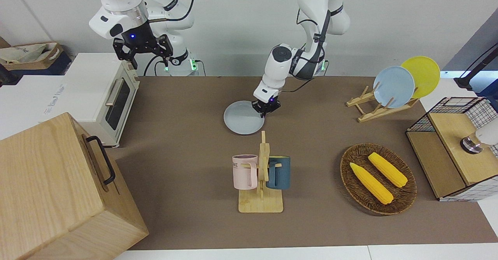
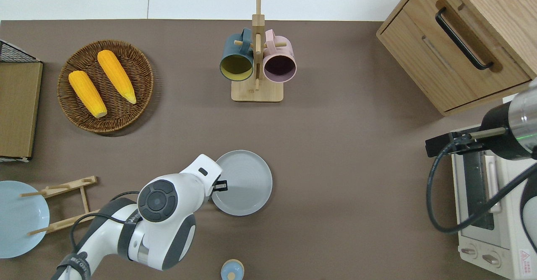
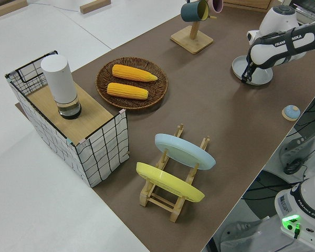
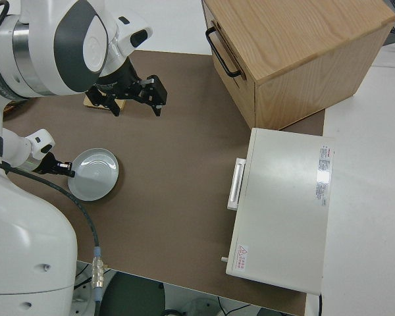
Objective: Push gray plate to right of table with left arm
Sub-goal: 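Push the gray plate with the left gripper across the table toward the toaster oven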
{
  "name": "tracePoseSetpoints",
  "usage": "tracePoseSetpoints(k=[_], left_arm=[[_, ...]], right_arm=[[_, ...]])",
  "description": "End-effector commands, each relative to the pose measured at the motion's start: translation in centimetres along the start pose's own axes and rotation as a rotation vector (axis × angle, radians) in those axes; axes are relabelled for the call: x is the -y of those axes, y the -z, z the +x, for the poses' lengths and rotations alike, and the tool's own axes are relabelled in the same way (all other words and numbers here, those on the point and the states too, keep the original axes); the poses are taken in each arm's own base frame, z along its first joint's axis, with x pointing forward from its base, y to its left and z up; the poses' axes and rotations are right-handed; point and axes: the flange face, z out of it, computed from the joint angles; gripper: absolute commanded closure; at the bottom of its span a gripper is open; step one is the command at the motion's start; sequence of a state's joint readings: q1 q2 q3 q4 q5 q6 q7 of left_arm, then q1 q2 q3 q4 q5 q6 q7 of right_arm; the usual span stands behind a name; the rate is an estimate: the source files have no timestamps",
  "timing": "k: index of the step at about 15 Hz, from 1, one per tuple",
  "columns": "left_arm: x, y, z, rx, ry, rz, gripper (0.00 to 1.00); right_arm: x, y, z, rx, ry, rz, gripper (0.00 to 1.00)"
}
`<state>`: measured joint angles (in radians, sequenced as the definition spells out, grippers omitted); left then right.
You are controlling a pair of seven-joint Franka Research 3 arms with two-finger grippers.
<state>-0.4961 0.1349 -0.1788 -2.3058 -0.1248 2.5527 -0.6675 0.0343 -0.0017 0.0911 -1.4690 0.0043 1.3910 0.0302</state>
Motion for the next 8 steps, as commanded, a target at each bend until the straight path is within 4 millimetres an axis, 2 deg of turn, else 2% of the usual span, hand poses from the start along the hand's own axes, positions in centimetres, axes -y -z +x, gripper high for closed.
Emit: tracePoseSetpoints(k=[1, 4, 8], left_arm=[[-4.8, -2.7, -0.5, 0.052, 0.031, -0.002, 1.0], [-9.0, -2.4, -1.1, 0.087, 0.051, 0.011, 1.0], [-12.4, -3.4, -1.3, 0.061, 0.075, 0.044, 1.0]], right_arm=[[-0.2, 0.3, -0.4, 0.005, -0.002, 0.007, 0.017], [-0.2, 0.3, -0.4, 0.004, -0.002, 0.007, 0.017], [-0.2, 0.3, -0.4, 0.004, -0.003, 0.007, 0.017]])
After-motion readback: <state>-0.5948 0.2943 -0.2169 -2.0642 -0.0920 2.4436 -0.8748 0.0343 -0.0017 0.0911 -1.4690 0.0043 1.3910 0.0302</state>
